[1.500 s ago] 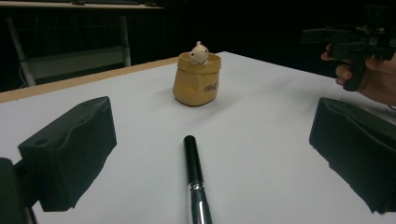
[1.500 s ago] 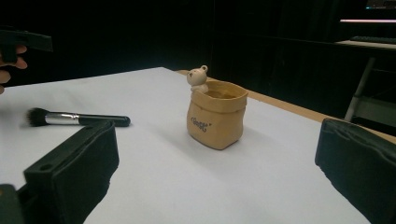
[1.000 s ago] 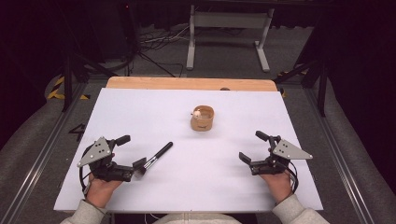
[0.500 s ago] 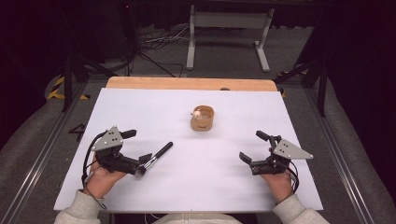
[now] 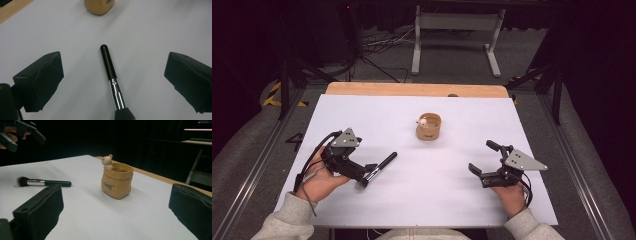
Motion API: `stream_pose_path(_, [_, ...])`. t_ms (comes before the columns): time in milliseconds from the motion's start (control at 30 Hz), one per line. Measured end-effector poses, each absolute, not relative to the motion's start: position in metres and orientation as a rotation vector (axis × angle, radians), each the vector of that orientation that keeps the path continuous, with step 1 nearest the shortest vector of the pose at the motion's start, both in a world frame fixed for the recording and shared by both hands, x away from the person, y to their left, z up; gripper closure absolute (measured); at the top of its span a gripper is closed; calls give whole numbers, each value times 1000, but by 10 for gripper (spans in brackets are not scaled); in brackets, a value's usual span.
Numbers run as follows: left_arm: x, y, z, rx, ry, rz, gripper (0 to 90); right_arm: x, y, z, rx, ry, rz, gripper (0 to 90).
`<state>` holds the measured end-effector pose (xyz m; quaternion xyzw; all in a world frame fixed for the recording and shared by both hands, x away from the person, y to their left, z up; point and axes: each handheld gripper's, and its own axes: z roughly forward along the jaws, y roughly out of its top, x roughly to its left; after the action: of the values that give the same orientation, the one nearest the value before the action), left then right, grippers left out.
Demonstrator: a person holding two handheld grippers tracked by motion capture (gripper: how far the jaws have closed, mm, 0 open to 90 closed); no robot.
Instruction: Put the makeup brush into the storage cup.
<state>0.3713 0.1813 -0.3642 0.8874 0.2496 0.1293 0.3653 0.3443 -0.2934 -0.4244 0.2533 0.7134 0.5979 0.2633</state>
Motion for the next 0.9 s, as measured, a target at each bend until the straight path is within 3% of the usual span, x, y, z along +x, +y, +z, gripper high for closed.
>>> stream_pose_path(900, [398,163,-361,2567,681,175,29,344,-295,-425,689,1948,1626,0])
